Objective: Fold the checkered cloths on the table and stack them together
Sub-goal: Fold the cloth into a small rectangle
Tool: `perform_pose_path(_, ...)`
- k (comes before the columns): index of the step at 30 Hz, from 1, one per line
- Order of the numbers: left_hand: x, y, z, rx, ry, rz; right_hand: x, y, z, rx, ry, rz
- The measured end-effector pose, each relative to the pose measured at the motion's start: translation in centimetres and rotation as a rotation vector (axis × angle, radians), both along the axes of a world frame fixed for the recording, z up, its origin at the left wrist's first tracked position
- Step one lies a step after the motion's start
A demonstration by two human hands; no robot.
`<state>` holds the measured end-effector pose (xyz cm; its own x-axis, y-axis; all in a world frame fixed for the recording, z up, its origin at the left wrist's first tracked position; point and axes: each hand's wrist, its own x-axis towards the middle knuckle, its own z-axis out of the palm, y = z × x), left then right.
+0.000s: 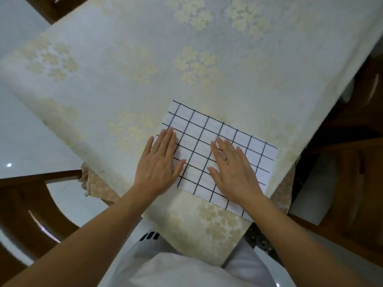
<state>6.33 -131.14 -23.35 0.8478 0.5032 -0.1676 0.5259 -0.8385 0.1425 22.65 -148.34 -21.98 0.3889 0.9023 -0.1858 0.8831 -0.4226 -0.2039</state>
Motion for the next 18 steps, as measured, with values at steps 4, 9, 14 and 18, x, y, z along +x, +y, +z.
perform_pose_path(4,-0.4,-0.3,1.3,0.009,0.007,0.143,2.4,4.5,1.2,0.074,-0.043,0.293)
perform_pose_path(9,0.2,-0.5,1.7,0.023,0.006,0.315,5.7,11.2,1.4,0.079,-0.027,0.623)
perform_pose_path(14,0.9,0.0,1.3,0.069,0.025,0.491,7.1,17.5,1.5,0.1,-0.057,0.9)
perform_pose_path(18,1.8,0.1,1.2,0.063,0.054,0.611,6.6,21.0,1.2,0.104,-0.063,1.06)
